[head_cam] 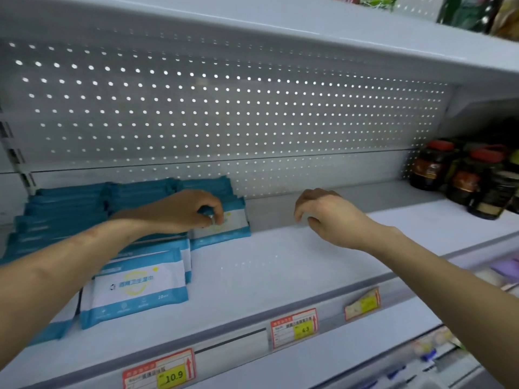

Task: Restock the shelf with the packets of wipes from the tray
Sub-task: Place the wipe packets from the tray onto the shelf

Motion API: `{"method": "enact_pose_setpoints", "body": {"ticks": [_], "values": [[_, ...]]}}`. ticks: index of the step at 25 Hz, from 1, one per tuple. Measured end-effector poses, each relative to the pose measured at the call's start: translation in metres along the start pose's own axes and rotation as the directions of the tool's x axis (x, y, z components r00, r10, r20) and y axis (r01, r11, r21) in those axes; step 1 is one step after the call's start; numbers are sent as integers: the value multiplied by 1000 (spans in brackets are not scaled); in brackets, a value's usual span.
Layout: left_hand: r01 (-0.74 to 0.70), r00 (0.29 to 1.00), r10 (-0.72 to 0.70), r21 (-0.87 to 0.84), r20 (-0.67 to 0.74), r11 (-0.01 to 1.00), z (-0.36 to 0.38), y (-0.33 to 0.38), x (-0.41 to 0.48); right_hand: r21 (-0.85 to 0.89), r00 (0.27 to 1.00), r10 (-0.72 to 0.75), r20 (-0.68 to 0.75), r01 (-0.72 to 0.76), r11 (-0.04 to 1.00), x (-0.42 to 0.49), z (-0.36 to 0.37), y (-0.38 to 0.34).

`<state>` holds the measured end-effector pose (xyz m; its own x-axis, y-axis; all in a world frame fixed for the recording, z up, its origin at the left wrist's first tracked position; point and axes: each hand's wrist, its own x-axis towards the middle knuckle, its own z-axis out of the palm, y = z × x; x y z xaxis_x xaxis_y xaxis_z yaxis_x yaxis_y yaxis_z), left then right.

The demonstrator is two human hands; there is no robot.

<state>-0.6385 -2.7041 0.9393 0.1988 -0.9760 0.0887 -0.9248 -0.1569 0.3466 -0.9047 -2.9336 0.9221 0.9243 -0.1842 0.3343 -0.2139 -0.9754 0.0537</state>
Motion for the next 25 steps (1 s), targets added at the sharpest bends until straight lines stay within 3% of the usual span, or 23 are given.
{"method": "enact_pose_setpoints", "body": {"ticks": [9,15,18,21,25], "values": [[-25,997,30,64,-72,998,9,2,9,40,999,49,-17,-48,998,-46,-15,10],[-20,999,13,222,33,975,1,1,11,53,991,125,-50,-123,991,-94,-39,18],[-6,1000,5,320,4,947,-5,15,11,54,984,169,-64,-166,985,-121,-48,24],[-156,983,178,307,-42,939,4,65,24,47,972,227,-59,-224,973,-145,-52,30],[-459,881,472,265,16,848,55,165,56,50,944,330,-25,-328,943,-188,-52,37]]}}
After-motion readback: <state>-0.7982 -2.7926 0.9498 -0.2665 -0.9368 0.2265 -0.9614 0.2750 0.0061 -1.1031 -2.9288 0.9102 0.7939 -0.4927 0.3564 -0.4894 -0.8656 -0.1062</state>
